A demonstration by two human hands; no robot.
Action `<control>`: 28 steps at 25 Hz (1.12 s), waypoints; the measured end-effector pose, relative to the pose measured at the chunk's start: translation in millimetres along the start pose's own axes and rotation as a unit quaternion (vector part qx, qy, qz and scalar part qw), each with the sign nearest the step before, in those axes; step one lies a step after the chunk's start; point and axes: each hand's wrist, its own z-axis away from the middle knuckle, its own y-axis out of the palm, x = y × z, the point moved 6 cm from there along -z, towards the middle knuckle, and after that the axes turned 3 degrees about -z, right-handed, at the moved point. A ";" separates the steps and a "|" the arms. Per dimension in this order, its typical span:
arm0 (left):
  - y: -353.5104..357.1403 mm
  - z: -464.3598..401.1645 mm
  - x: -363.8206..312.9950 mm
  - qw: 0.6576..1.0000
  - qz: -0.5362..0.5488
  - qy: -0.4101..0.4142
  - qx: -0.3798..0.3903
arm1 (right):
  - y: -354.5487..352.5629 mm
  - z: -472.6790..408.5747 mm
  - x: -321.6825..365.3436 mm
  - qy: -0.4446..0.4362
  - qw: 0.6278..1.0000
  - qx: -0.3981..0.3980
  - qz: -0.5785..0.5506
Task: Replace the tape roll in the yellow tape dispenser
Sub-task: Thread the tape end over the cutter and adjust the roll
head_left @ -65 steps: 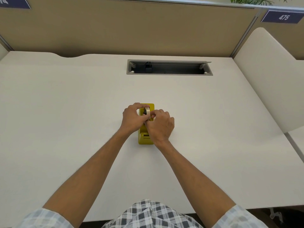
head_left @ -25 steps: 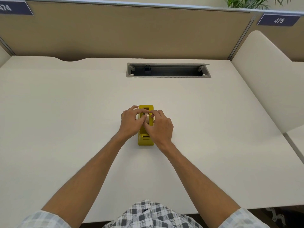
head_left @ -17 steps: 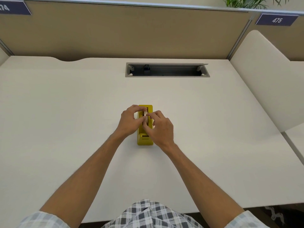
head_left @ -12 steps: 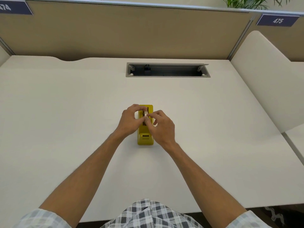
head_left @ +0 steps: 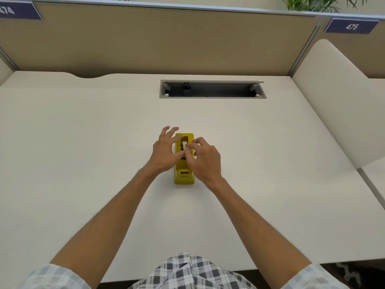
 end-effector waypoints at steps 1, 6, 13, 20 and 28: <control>2.1 -0.1 1.2 1.000 -0.009 0.001 0.008 | -0.2 0.6 -0.5 -0.001 1.000 -0.002 -0.002; 5.8 4.2 2.4 0.999 0.052 0.004 0.009 | 1.0 2.4 -0.2 -0.012 1.000 -0.005 0.001; -1.5 7.9 0.5 0.997 0.080 0.019 -0.014 | 1.6 1.6 1.9 -0.016 1.000 -0.004 0.004; 0.5 4.3 3.0 0.999 0.047 -0.001 0.005 | 0.4 1.8 3.0 -0.016 1.000 -0.002 0.000; 1.2 8.1 2.7 0.998 0.062 0.018 -0.017 | 3.7 2.0 2.4 -0.018 1.000 0.001 0.007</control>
